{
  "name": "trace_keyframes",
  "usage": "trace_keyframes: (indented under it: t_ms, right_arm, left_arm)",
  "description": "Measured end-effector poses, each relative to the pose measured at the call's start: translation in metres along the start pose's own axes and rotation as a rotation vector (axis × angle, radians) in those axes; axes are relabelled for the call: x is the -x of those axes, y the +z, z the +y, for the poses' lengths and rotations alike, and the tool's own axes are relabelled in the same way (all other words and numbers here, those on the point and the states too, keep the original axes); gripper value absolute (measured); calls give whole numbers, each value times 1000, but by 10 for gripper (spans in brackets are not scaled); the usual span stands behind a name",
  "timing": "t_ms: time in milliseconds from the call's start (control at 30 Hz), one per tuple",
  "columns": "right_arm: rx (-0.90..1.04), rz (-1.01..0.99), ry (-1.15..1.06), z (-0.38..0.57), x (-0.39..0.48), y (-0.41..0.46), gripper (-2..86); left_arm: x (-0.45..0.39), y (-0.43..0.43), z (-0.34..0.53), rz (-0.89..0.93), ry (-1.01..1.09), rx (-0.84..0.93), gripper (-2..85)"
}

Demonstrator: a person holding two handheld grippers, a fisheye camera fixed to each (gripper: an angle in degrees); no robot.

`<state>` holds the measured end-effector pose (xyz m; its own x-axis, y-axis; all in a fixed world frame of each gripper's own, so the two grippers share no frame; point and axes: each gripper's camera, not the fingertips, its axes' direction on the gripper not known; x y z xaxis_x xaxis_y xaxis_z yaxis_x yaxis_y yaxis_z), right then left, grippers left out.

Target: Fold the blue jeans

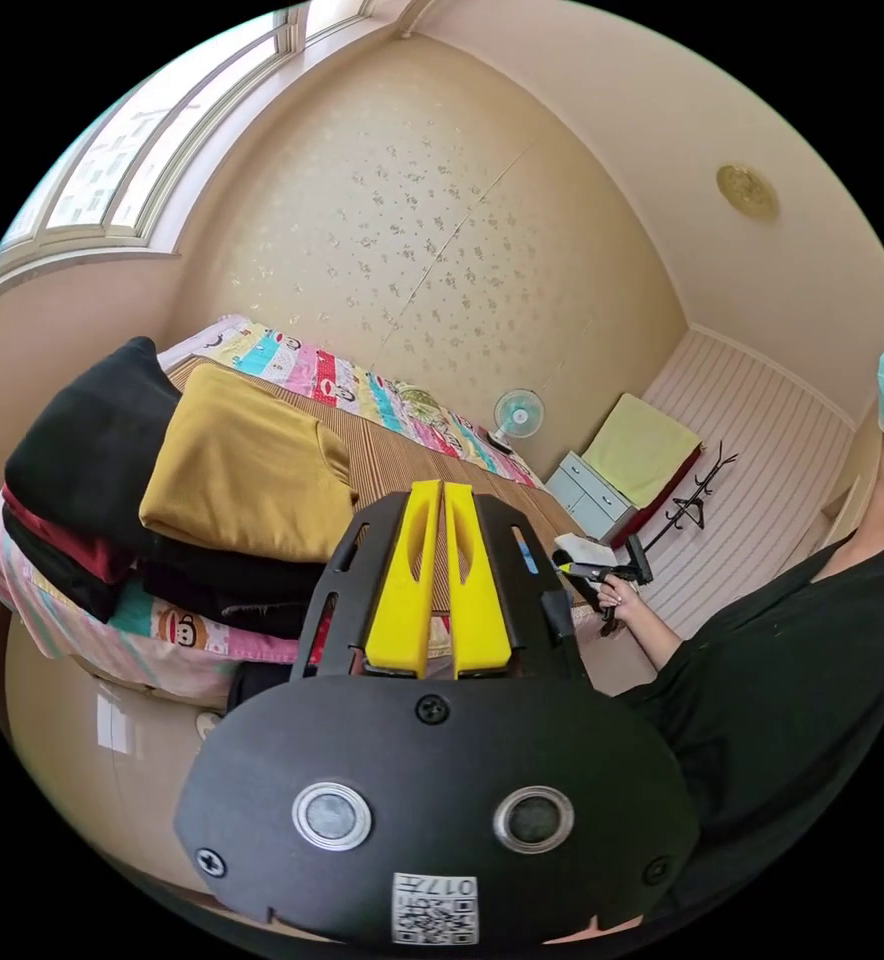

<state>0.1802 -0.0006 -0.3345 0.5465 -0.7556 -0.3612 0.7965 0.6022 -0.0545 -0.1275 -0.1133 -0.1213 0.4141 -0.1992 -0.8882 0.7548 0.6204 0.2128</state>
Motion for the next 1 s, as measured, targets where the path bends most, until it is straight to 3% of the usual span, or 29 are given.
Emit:
trace_keyframes:
  t_ms: [233,800,1000]
  right_arm:
    - [67,-25,57,-5,-45,-8,8]
    - [43,-126,150,-21,-116,-32,7]
    - [17,-170,143,-24,-129,-46,7]
  left_arm:
    - [16,21,7,92,-18,-31,-10]
    - [43,62,-35,141,22,108,-10]
    - [69,42,-52,252,-41,36,-10]
